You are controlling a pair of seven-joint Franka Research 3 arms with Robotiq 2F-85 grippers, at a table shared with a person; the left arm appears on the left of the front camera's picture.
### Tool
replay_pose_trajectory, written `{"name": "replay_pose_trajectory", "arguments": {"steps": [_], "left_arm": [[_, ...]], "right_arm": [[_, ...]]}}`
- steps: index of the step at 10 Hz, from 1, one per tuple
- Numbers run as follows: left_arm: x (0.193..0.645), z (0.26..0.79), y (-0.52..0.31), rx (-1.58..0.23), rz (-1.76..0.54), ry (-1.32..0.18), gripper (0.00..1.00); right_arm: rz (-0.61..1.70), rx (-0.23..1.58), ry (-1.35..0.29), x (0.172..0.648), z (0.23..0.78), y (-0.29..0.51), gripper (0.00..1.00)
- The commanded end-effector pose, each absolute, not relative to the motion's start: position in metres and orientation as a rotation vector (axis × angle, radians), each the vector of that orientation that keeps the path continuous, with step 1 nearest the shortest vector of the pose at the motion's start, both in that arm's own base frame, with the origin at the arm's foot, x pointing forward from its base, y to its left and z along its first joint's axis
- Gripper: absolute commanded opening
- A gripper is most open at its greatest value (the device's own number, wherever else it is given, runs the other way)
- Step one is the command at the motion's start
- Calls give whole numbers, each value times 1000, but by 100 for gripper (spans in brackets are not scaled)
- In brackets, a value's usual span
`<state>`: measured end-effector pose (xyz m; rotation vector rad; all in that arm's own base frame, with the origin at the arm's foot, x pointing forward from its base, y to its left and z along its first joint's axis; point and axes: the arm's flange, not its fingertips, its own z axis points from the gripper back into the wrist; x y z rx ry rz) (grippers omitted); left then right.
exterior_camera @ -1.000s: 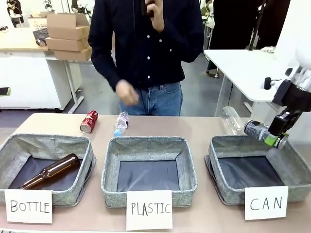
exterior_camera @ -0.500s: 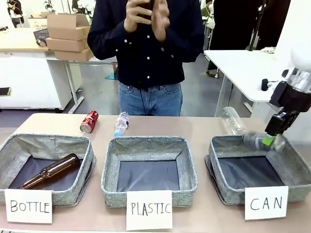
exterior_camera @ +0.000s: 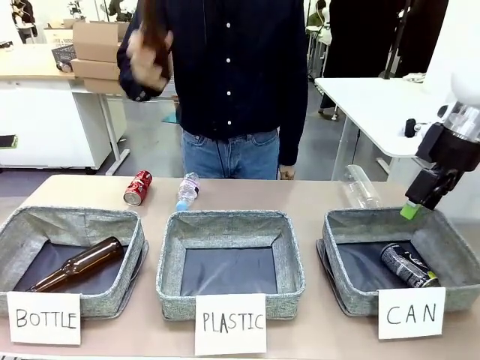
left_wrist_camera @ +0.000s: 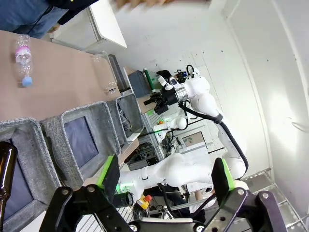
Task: Sort the can waste into the basket.
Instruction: Pick up the can waste from the table and place it in the right Fabric basket.
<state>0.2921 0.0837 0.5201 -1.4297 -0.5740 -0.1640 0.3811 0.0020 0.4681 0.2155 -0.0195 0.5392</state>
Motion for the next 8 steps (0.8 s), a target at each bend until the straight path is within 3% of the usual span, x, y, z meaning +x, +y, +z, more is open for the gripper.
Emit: {"name": "replay_pose_trajectory", "arguments": {"steps": [1, 2, 3, 4, 5, 6, 8], "left_arm": [[292, 522, 82, -1444, -182, -599, 100], [292, 522, 82, -1444, -182, -599, 100], [292, 522, 82, -1444, -182, -599, 100], [292, 522, 82, -1444, -182, -599, 100], [292, 522, 82, -1444, -182, -599, 100], [292, 522, 82, -1444, -182, -599, 100], [292, 522, 82, -1444, -182, -599, 100]], "right_arm": [[501, 267, -45, 386, 470, 1, 100], [507, 292, -65, 383, 469, -1, 100], [496, 441, -135, 382, 474, -3, 100], [487, 867, -279, 379, 490, -15, 100], [112, 1403, -446, 383, 511, -29, 100], [161, 1686, -395, 379, 515, -40, 100], [36, 1967, -437, 383, 510, -57, 100]]}}
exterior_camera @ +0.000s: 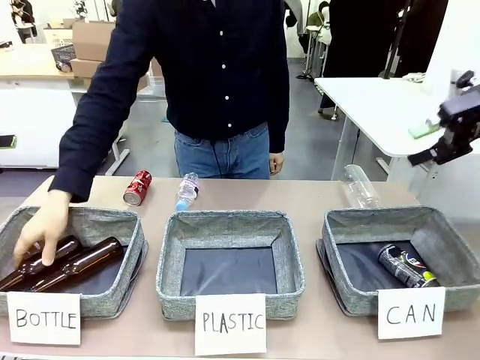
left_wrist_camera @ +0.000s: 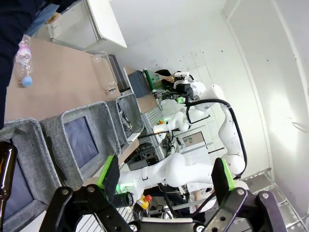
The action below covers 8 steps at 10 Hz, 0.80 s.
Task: Sort the can waste into the basket.
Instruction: Pick up the can waste from the table and place it in the right Fabric basket.
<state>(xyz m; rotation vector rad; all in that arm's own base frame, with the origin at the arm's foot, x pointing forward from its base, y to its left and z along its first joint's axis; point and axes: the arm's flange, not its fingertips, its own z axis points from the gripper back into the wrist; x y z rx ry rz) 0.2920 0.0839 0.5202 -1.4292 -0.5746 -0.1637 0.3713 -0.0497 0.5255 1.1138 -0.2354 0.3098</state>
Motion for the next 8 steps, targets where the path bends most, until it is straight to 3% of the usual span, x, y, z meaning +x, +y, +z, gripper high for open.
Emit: {"name": "replay_pose_trajectory", "arguments": {"steps": [1, 2, 8], "left_arm": [[292, 522, 82, -1444, -182, -599, 100], [292, 522, 82, -1444, -182, -599, 100], [292, 522, 82, -1444, -182, -599, 100]], "right_arm": [[-50, 1976, -482, 388, 505, -60, 100], [310, 1114, -235, 371, 525, -50, 100], [310, 1114, -235, 371, 525, -50, 100]]}}
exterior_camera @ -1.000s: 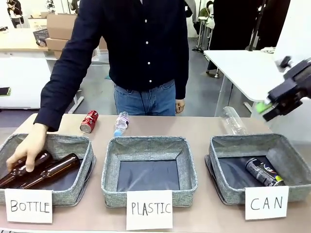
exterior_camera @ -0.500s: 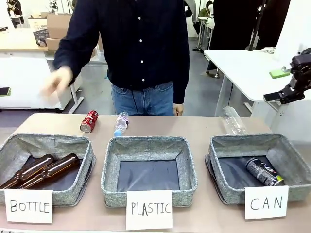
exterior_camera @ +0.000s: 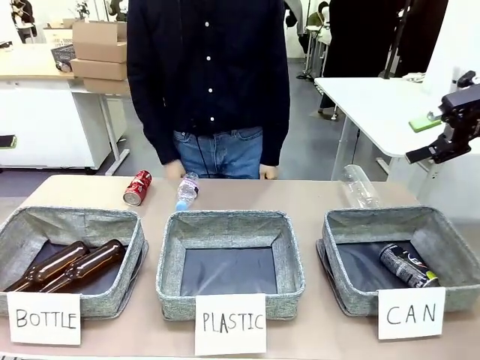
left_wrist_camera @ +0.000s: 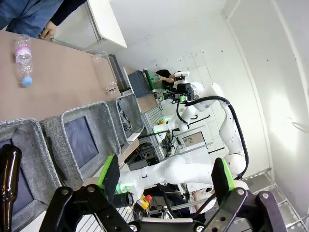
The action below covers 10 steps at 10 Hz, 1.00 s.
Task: Sort the can waste into the basket.
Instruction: Pick up the can waste from the table and place it in the right Fabric basket.
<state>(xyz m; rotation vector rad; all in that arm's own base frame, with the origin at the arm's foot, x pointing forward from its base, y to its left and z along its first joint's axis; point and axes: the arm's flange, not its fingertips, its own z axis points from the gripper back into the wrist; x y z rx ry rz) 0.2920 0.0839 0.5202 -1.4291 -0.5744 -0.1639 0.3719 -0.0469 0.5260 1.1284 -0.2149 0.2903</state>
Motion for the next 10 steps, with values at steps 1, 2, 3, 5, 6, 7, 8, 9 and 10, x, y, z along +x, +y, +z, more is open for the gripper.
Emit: {"name": "replay_pose_trajectory", "arguments": {"steps": [1, 2, 3, 5, 6, 7, 8, 9, 10], "left_arm": [[292, 522, 82, -1444, -182, -599, 100], [292, 522, 82, -1444, -182, -599, 100], [292, 522, 82, -1444, -182, -599, 100], [292, 522, 82, -1444, -182, -599, 100], [292, 522, 82, -1444, -182, -599, 100], [292, 522, 82, -1444, -182, -599, 100], [292, 522, 82, -1444, -182, -599, 100], [292, 520, 84, -1429, -164, -574, 100], [293, 527, 63, -1155, -205, -528, 100]], "right_arm": [[310, 1114, -235, 371, 525, -50, 100], [310, 1114, -235, 371, 525, -50, 100], [310, 1114, -235, 371, 525, -50, 100], [310, 1114, -235, 371, 525, -50, 100], [310, 1114, -235, 371, 525, -50, 100], [310, 1114, -235, 371, 525, -50, 100], [310, 1114, -235, 371, 525, -50, 100], [310, 1114, -235, 371, 525, -50, 100], [310, 1114, -235, 371, 525, -50, 100]]}}
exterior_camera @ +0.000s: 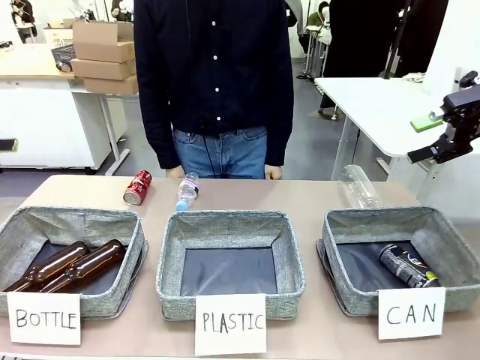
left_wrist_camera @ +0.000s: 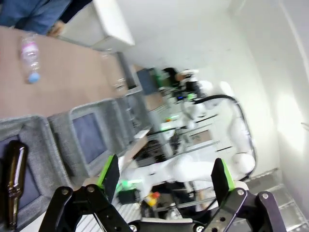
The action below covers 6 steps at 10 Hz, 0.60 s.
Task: Sort the can waste into the basket.
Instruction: Pick up the can waste from the table and place it in the right Fabric basket.
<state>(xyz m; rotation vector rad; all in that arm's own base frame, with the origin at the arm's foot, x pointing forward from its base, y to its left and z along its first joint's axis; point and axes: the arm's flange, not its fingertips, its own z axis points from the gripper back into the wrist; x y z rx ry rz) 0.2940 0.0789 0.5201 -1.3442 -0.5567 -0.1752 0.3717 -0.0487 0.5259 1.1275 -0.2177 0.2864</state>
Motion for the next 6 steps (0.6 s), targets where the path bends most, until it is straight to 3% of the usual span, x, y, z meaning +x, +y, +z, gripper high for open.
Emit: {"name": "replay_pose_trajectory", "arguments": {"steps": [1, 2, 3, 5, 6], "left_arm": [[309, 540, 45, -970, -177, -607, 100], [336, 550, 33, -744, -151, -589, 100], [370, 552, 22, -619, -129, -568, 100], [428, 535, 6, -345, -27, -707, 100], [450, 523, 0, -258, 2, -678, 100]], "right_arm": [[310, 1114, -235, 371, 525, -50, 100], [310, 1114, -235, 371, 525, -50, 100], [310, 1114, -235, 371, 525, -50, 100], [310, 1114, -235, 371, 525, -50, 100], [310, 1114, -235, 371, 525, -50, 100]]}}
